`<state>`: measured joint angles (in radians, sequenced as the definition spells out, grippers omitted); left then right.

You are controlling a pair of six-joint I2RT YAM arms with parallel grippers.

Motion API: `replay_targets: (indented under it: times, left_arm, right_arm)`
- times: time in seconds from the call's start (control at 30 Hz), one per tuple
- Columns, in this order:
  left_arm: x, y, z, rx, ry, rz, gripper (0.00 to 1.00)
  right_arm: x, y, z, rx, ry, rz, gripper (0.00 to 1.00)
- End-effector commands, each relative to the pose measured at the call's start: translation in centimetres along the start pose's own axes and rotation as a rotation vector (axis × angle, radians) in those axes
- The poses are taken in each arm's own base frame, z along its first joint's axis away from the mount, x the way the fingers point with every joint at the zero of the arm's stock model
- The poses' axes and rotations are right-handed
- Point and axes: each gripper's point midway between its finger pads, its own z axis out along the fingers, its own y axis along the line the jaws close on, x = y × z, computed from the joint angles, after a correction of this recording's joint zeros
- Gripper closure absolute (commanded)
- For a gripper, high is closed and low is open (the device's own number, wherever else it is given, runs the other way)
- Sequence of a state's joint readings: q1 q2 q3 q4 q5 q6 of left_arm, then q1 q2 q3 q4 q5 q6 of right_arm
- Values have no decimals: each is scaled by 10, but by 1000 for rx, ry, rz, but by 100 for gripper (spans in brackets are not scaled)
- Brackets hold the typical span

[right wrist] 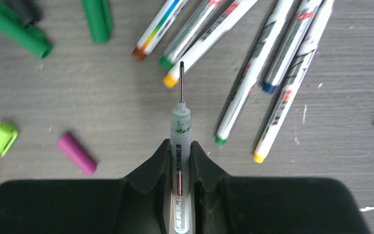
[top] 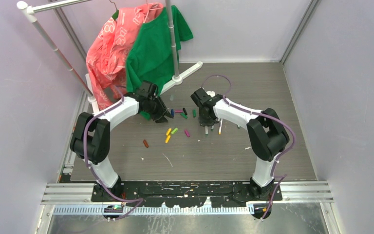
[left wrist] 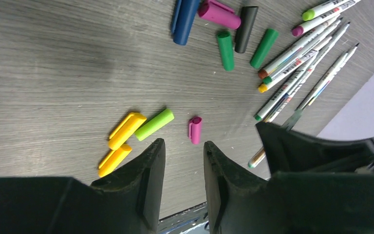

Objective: Open the pen caps
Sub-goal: Place the pen at the center of the board, then reset both arms

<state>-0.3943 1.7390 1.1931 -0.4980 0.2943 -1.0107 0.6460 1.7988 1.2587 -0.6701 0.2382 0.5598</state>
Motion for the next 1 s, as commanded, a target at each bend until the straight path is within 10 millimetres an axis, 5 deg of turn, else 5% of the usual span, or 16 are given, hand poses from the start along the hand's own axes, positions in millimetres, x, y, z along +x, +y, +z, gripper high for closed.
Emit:
replay_targets:
  times: [0.0,0.23,0.37,0.6,0.63,0.67,0.97]
  left_arm:
    - [-12,-11,-26,15,-76,56,64]
    - [-15,-10,-45,11,-131,73,64]
    - [-17,-10,-55,8,-165,89,64]
    - [-23,2,-79,-48,-248,132,56]
    - [-24,5,-84,-60,-269,140,54]
    - [-26,6,-94,-59,-303,155,53]
    - [-49,44,-166,-164,-645,222,45]
  right_arm:
    - [-38,-7,8,63,-90,88,95]
    - [-44,-18,29,137,-79,101,73]
    - [-53,-17,23,129,-98,110,54]
    - [-83,-15,-26,78,-197,111,41]
    - [-87,-14,-36,63,-217,112,16]
    - [-90,-14,-44,48,-237,113,2]
    - [-95,-49,-106,58,-426,174,0]
